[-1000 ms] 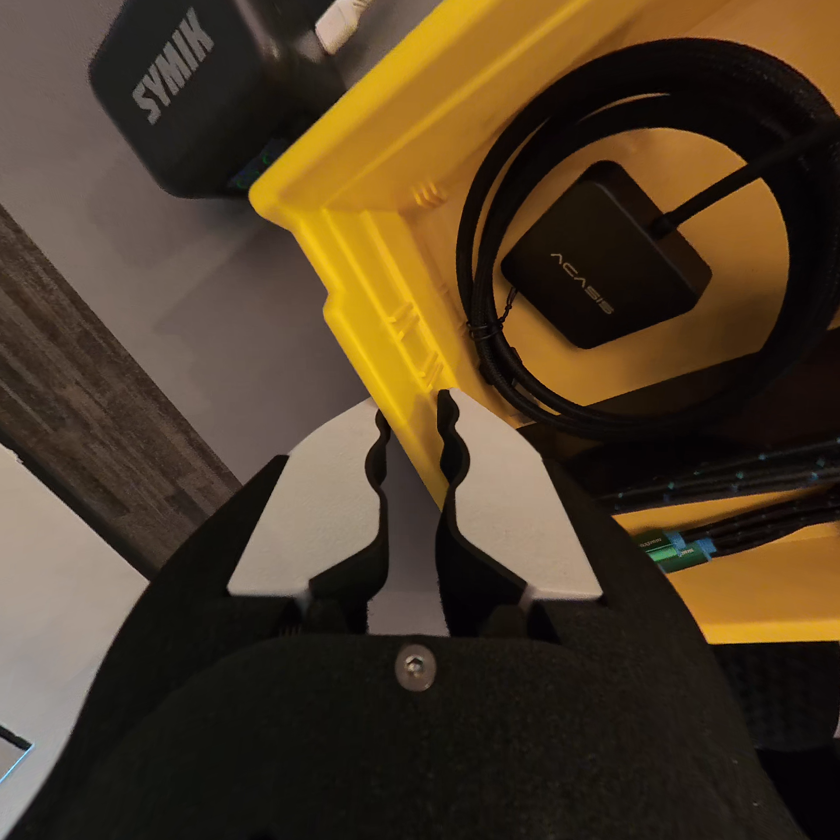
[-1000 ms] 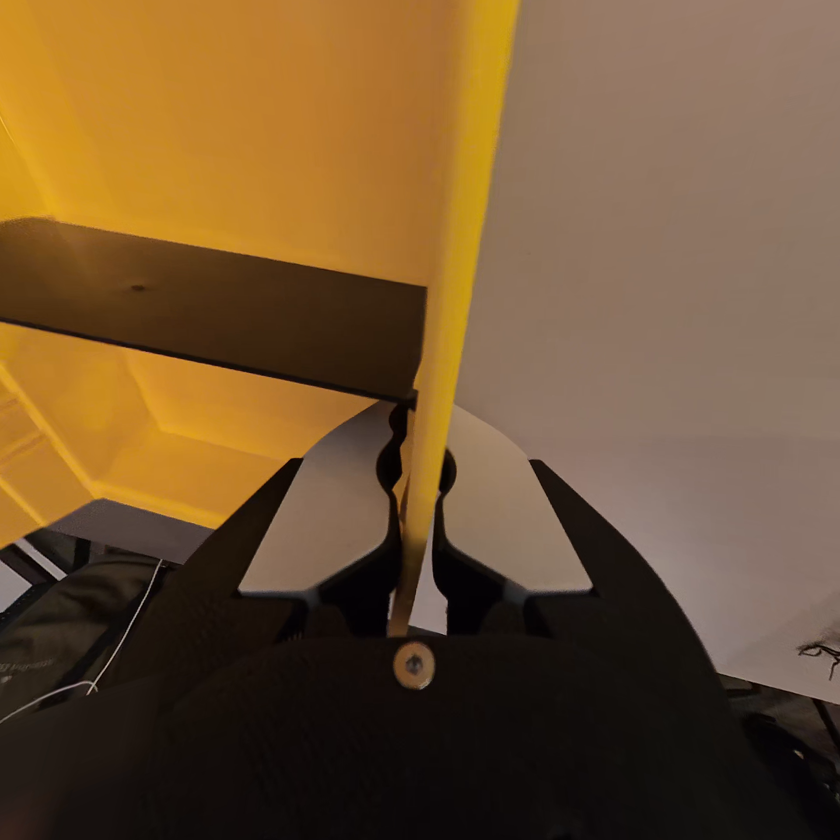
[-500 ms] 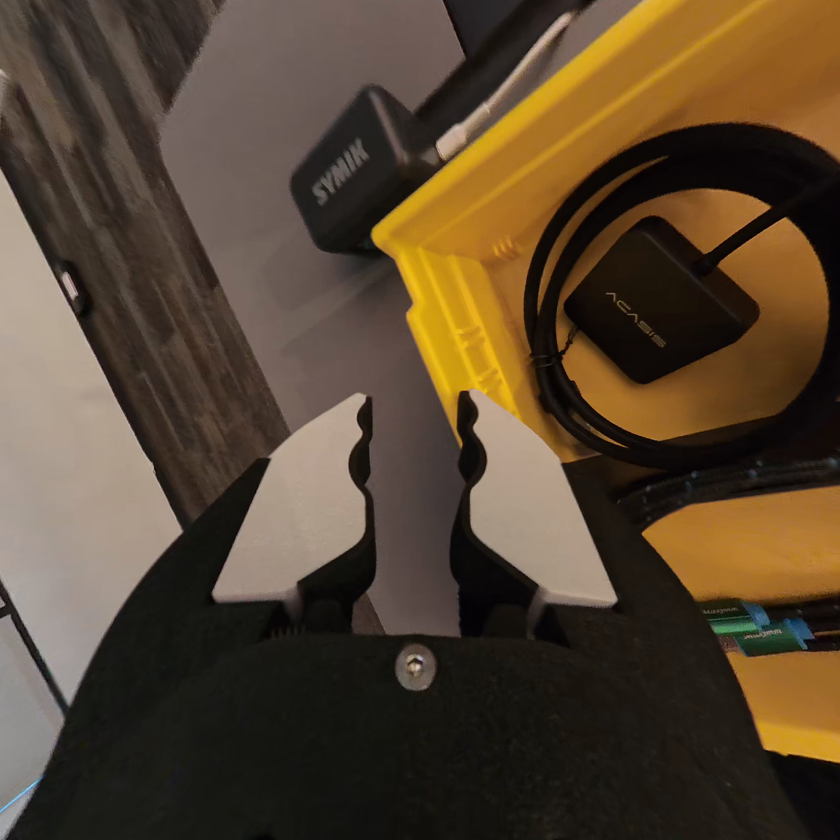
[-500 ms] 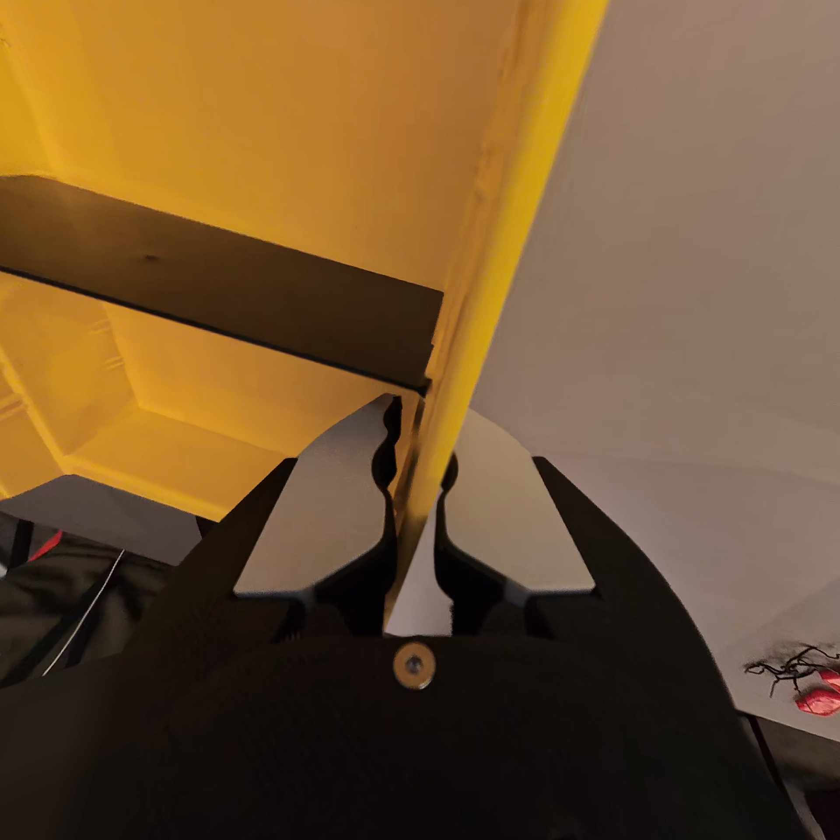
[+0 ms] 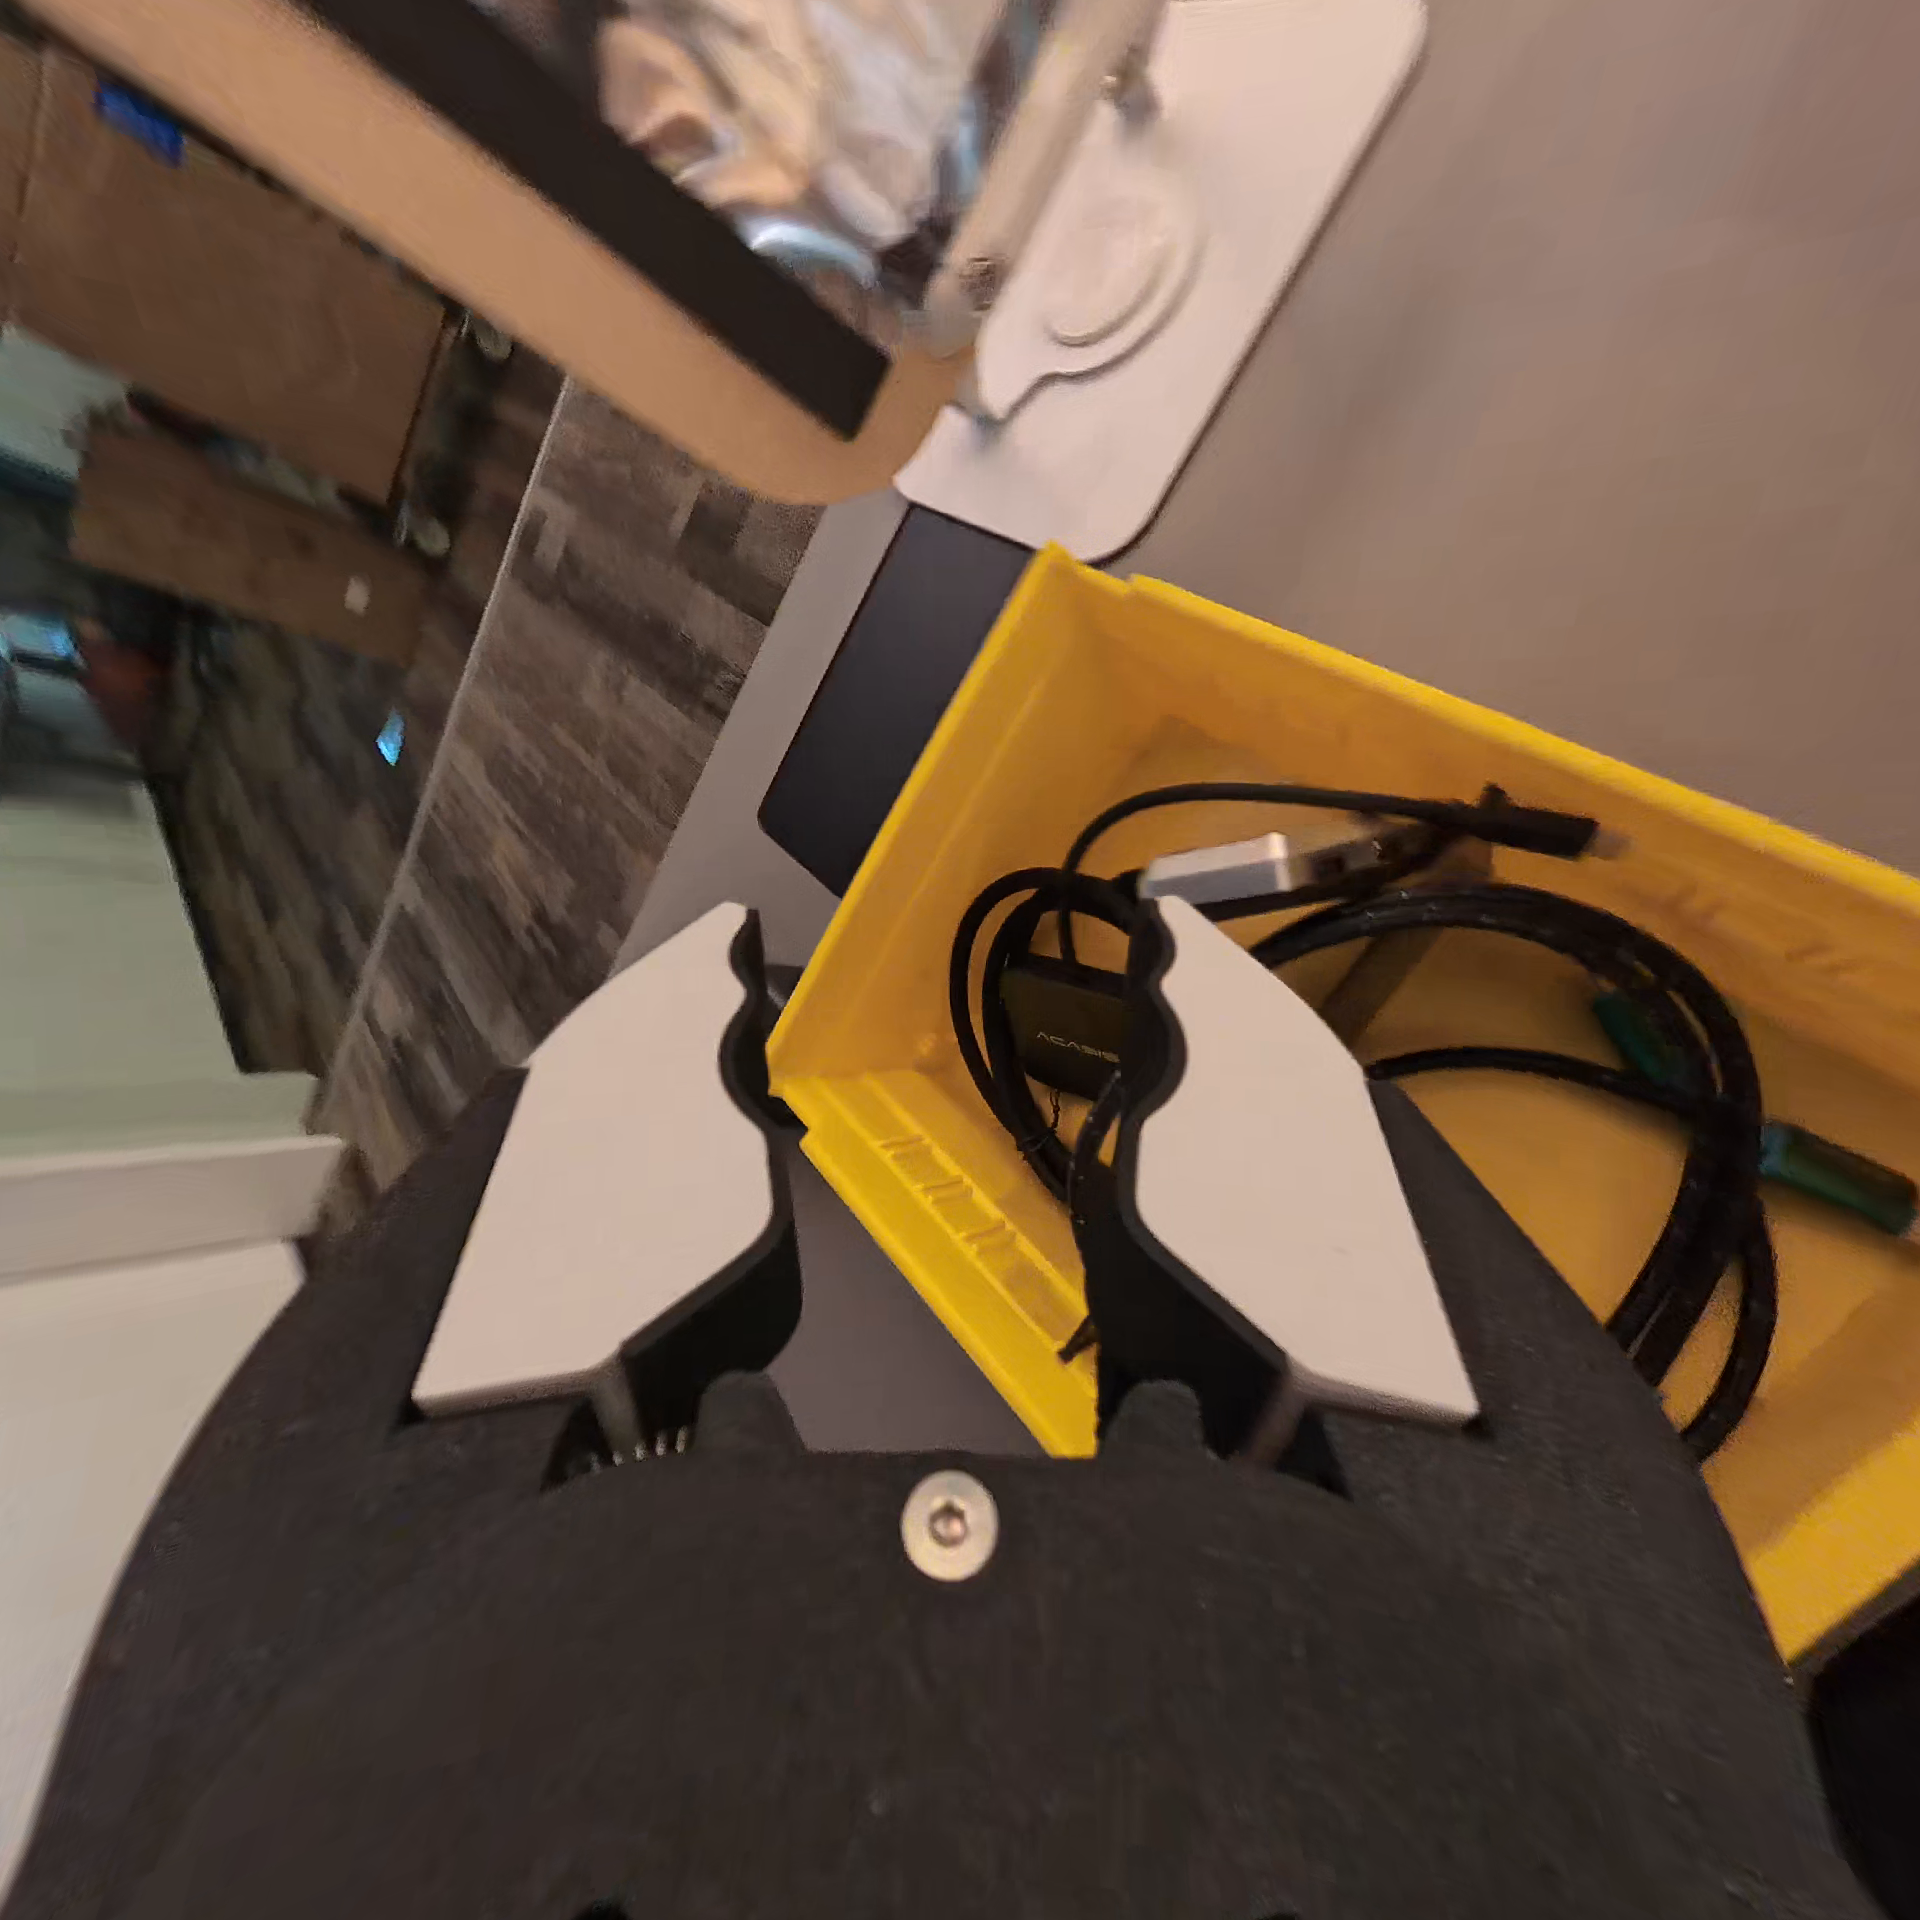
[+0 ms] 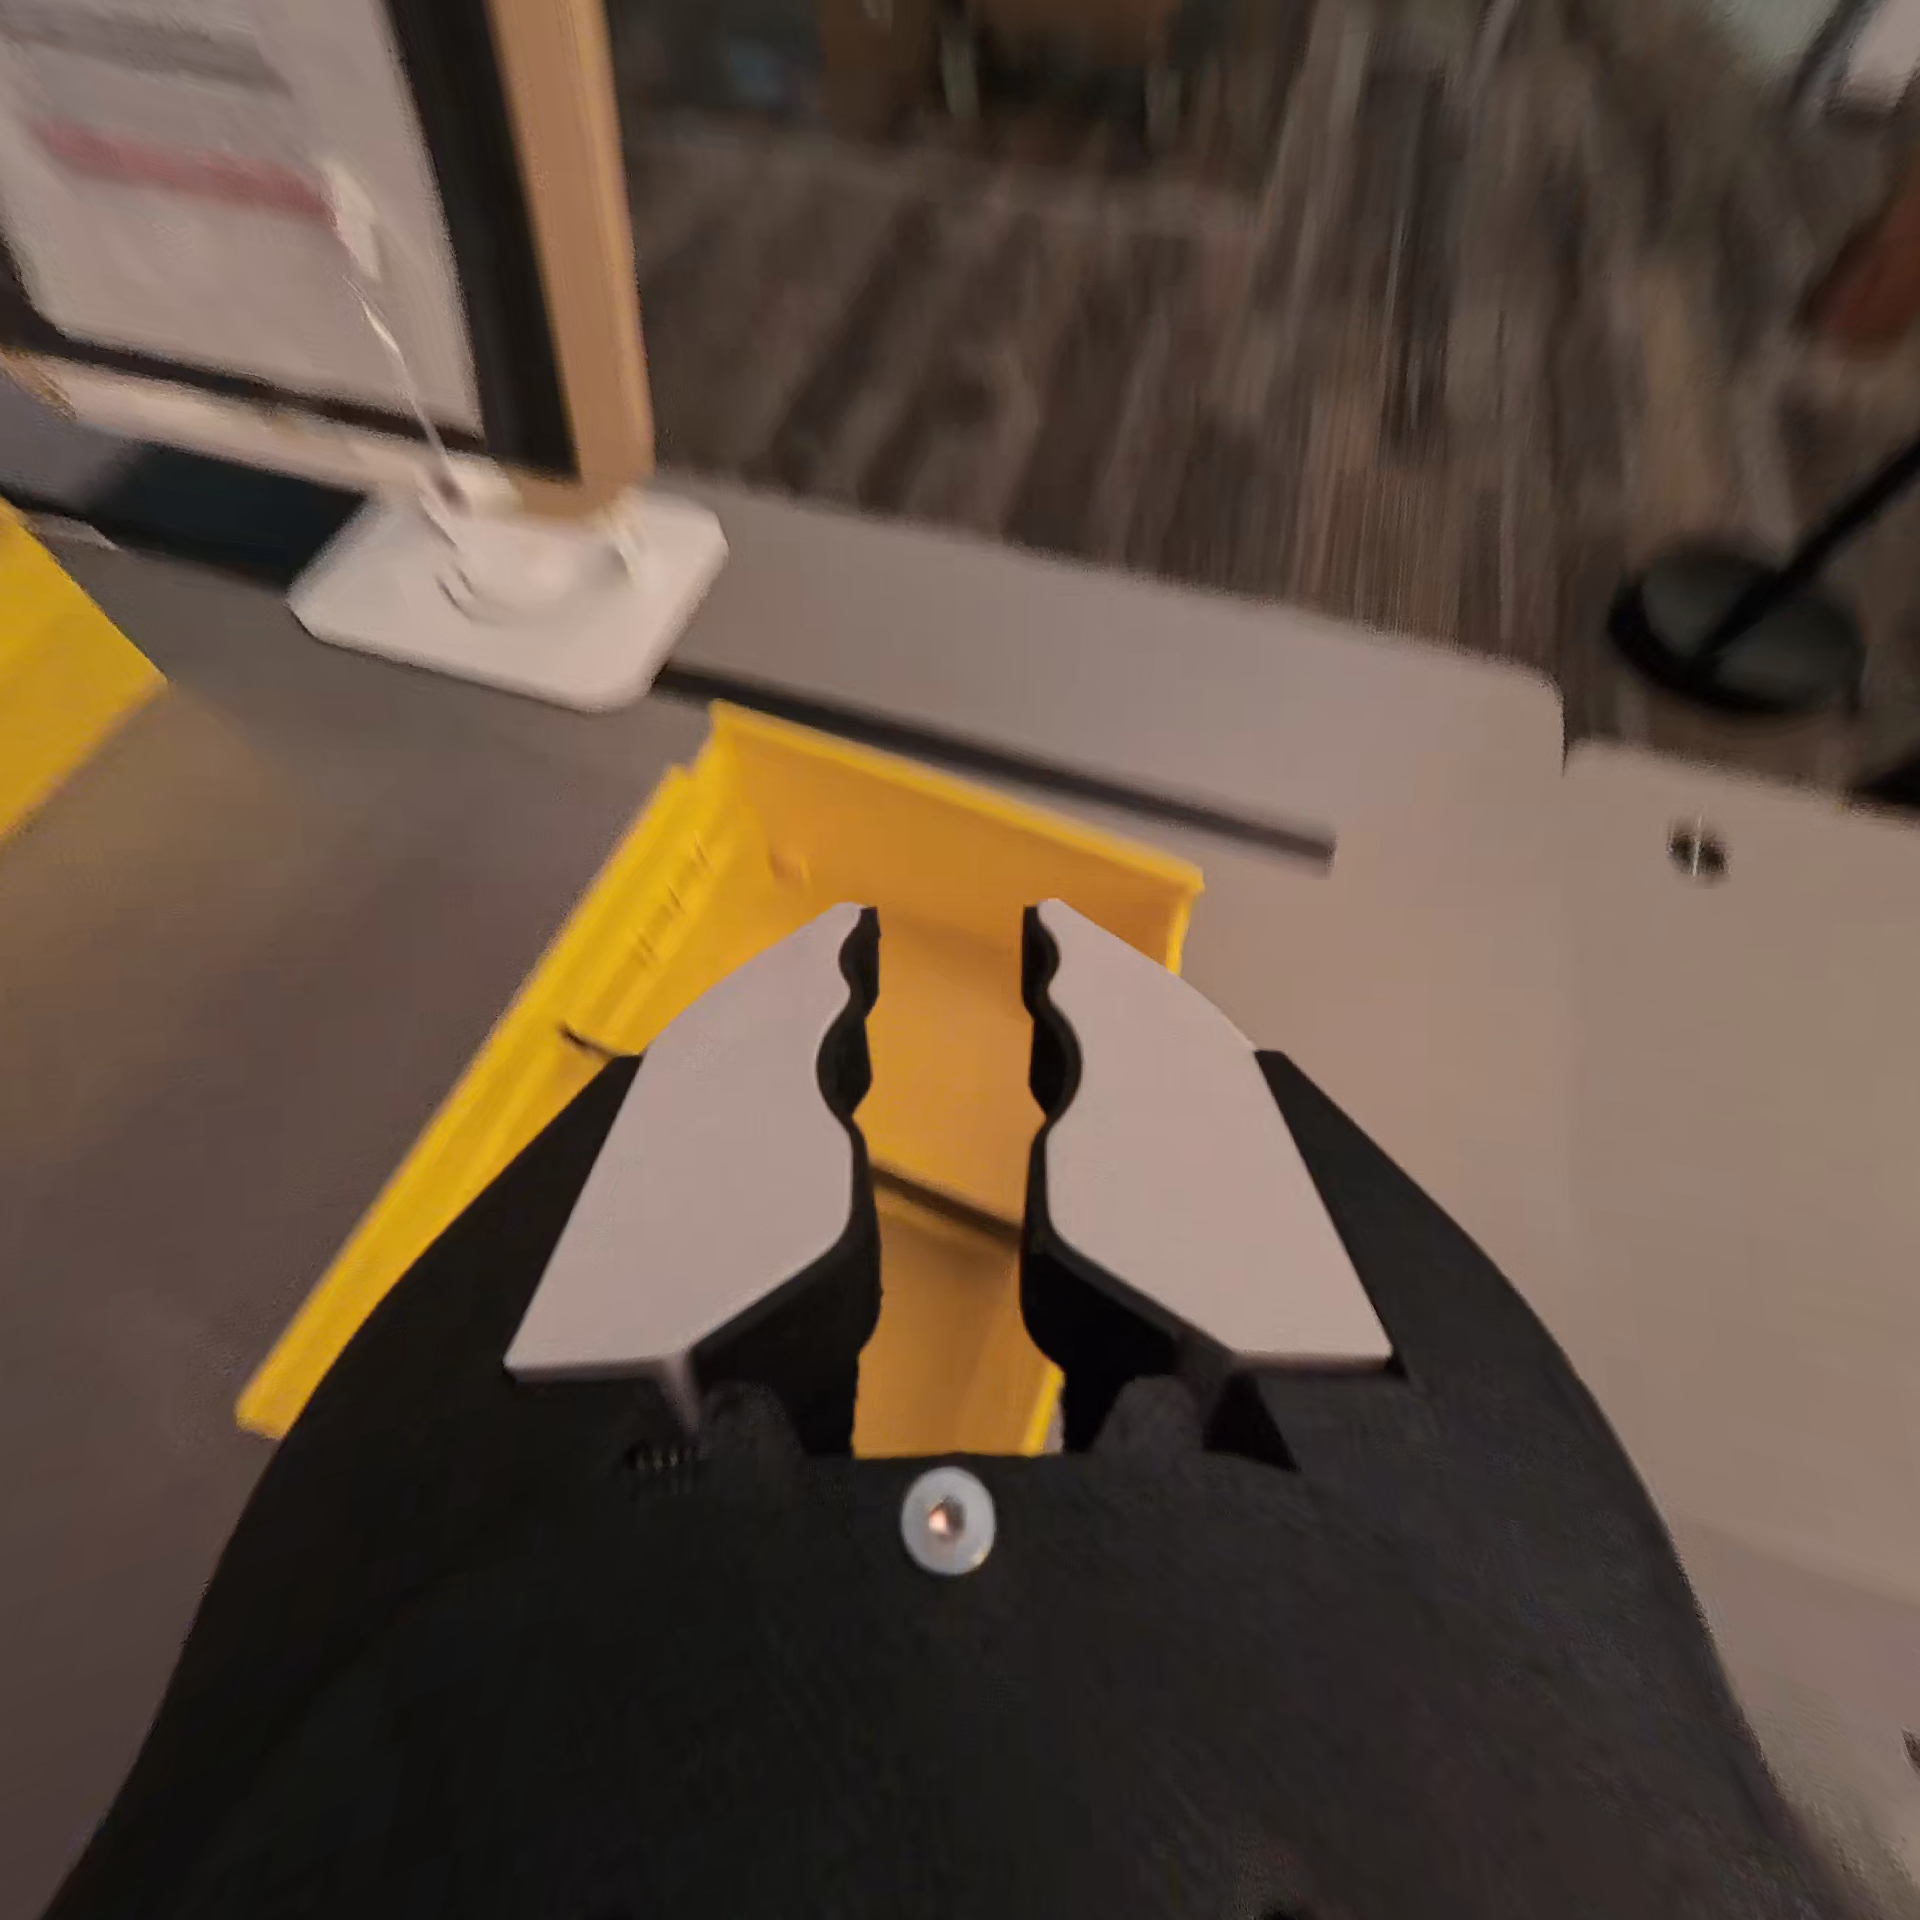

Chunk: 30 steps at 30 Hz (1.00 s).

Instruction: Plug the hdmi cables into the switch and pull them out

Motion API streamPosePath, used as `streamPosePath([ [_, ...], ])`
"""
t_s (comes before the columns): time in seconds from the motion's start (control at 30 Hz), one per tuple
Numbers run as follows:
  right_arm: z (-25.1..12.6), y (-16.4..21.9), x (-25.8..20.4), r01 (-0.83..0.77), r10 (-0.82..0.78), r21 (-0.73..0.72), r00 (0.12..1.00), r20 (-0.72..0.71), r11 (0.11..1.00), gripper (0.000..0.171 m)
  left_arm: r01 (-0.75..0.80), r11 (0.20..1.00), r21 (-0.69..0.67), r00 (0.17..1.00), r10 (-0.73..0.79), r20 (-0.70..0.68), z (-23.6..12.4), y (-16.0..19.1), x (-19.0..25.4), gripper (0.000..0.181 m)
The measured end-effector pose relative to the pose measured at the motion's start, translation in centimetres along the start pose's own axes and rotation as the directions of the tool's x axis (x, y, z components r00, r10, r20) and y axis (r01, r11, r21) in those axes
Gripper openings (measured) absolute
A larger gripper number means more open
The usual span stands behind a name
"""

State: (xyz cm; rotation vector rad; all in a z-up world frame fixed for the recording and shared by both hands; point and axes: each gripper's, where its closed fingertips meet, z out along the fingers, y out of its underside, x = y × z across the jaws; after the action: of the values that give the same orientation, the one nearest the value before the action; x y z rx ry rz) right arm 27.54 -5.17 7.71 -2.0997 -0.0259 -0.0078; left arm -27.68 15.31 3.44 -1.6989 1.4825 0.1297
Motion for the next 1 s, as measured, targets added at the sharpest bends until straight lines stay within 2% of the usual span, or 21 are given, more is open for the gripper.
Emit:
streamPosePath([
  [0.07, -0.8, -3.0, -1.7, 0.059, -0.065, 0.177, 0.998, 0.026, 0.982, 0.032, -0.158, 0.987, -0.024, 0.987, 0.158, 0.007, 0.3, -0.1, 1.6, 0.059],
  [0.13, -1.6, -5.0, -3.5, 0.097, -0.118, 0.306, 0.992, 0.05, 0.947, 0.024, -0.318, 0.947, -0.054, 0.946, 0.32, 0.056, 0.9, 0.1, 2.3, 0.046],
  [0.17, -1.9, -5.6, -4.4, 0.11, -0.143, 0.359, 0.988, 0.066, 0.927, 0.019, -0.385, 0.919, -0.082, 0.918, 0.39, 0.064, 1.3, 0.3, 2.5, 0.046],
  [0.27, -2.3, -6.5, -5.3, 0.143, -0.179, 0.444, 0.983, 0.04, 0.885, 0.019, -0.494, 0.844, -0.21, 0.866, 0.499, -0.031, 2.8, 2.1, 3.5, 0.047],
  [0.33, -2.3, -6.5, -5.2, 0.17, -0.194, 0.463, 0.981, 0.004, 0.87, 0.019, -0.51, 0.818, -0.266, 0.859, 0.497, -0.121, 3.2, 3.3, 4.5, 0.047],
  [0.43, -2.6, -6.6, -4.5, 0.184, -0.193, 0.474, 0.981, -0.029, 0.861, 0.019, -0.498, 0.82, -0.282, 0.867, 0.467, -0.172, 2.7, 4.4, 5.1, 0.047],
  [0.5, -2.7, -6.5, -4.2, 0.177, -0.187, 0.474, 0.982, -0.026, 0.862, 0.02, -0.461, 0.838, -0.293, 0.888, 0.432, -0.159, 2.0, 5.1, 4.8, 0.045],
  [0.57, -2.7, -6.5, -3.8, 0.173, -0.18, 0.475, 0.983, -0.031, 0.863, 0.02, -0.406, 0.86, -0.31, 0.914, 0.381, -0.142, 1.3, 5.9, 4.7, 0.035],
  [0.67, -2.7, -6.4, -3.4, 0.166, -0.17, 0.473, 0.985, -0.036, 0.865, 0.02, -0.323, 0.888, -0.327, 0.946, 0.299, -0.124, 0.5, 7.2, 4.9, 0.028],
  [0.87, -2.3, -6.3, -3.2, 0.174, -0.17, 0.461, 0.984, -0.051, 0.87, 0.02, -0.136, 0.917, -0.375, 0.99, 0.14, -0.016, 0.9, 9.2, 3.5, 0.028],
  [1.0, -1.9, -6.1, -3.2, 0.193, -0.182, 0.441, 0.981, -0.069, 0.876, 0.02, -0.106, 0.919, -0.38, 0.994, 0.096, -0.044, 2.0, 9.5, 3.6, 0.029],
])
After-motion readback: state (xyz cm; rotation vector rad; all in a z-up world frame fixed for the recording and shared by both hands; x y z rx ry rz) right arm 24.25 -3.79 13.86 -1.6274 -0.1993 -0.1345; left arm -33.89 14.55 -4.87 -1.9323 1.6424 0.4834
